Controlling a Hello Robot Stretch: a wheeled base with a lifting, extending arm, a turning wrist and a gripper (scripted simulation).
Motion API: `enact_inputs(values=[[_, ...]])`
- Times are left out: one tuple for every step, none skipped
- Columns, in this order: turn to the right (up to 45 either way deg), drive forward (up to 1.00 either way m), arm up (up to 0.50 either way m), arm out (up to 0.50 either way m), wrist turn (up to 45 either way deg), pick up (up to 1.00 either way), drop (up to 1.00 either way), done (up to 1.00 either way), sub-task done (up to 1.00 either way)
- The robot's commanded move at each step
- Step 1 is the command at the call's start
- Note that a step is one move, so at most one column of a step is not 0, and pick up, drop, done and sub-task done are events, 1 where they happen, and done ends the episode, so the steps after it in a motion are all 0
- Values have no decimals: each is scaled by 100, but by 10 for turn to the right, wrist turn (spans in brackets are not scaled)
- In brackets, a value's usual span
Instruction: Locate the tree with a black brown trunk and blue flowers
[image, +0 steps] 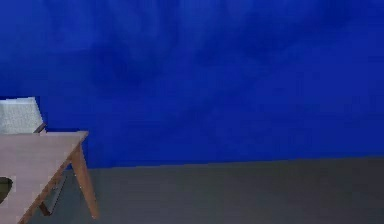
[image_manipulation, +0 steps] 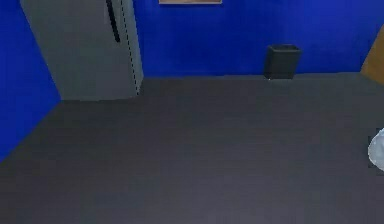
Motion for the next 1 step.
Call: enact_inputs(values=[[0,30,0,0,0,0,0,0,0]])
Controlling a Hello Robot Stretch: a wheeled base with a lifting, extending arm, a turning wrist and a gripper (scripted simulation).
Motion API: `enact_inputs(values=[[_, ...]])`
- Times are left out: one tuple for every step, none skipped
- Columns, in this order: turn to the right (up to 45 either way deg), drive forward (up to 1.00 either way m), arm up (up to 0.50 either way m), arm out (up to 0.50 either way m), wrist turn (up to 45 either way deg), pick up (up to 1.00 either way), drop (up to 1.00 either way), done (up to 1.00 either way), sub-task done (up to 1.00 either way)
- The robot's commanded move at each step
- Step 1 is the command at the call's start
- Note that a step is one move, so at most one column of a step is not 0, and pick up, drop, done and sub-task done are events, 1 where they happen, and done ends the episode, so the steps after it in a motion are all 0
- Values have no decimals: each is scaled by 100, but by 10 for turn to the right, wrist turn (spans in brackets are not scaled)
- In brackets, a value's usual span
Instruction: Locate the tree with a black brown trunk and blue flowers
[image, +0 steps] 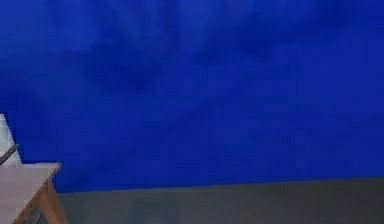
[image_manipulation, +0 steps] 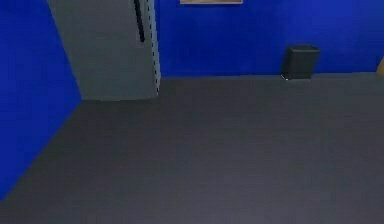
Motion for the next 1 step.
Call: enact_inputs(values=[[-450,0,0,0,0,0,0,0,0]])
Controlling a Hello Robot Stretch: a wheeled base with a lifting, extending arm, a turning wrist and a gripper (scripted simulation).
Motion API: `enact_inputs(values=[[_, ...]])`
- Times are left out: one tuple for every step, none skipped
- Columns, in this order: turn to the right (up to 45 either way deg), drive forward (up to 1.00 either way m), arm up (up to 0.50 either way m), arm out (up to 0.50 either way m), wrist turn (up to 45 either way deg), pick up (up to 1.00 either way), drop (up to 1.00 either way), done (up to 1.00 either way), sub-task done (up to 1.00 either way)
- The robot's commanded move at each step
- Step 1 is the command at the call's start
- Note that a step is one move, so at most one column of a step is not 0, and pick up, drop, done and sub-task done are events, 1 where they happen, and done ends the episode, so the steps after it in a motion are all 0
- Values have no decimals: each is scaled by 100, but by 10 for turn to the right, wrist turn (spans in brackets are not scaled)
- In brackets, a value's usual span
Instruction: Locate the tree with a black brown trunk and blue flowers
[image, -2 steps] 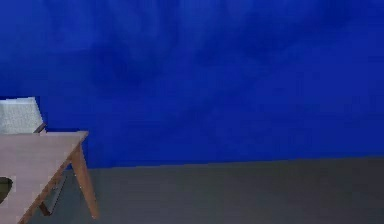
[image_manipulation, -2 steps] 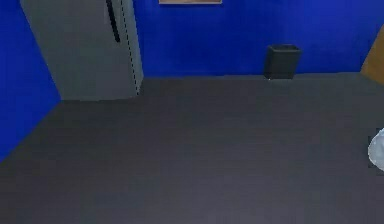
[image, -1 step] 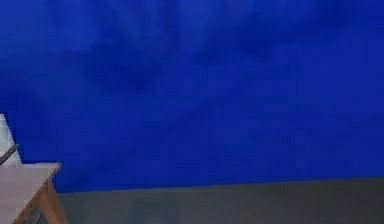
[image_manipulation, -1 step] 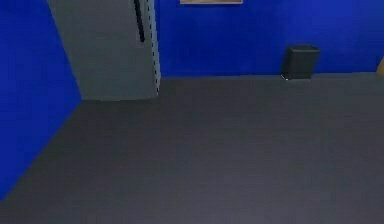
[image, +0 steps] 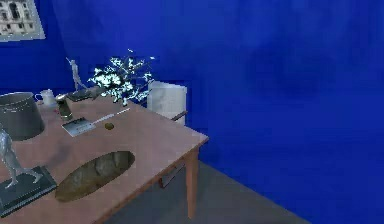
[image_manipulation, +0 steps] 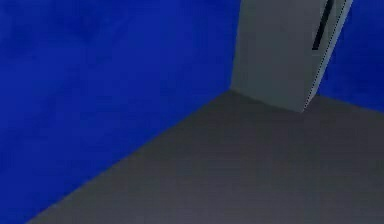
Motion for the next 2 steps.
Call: enact_inputs(values=[[-240,0,0,0,0,0,0,0,0],[0,0,0,0,0,0,0,100,0]])
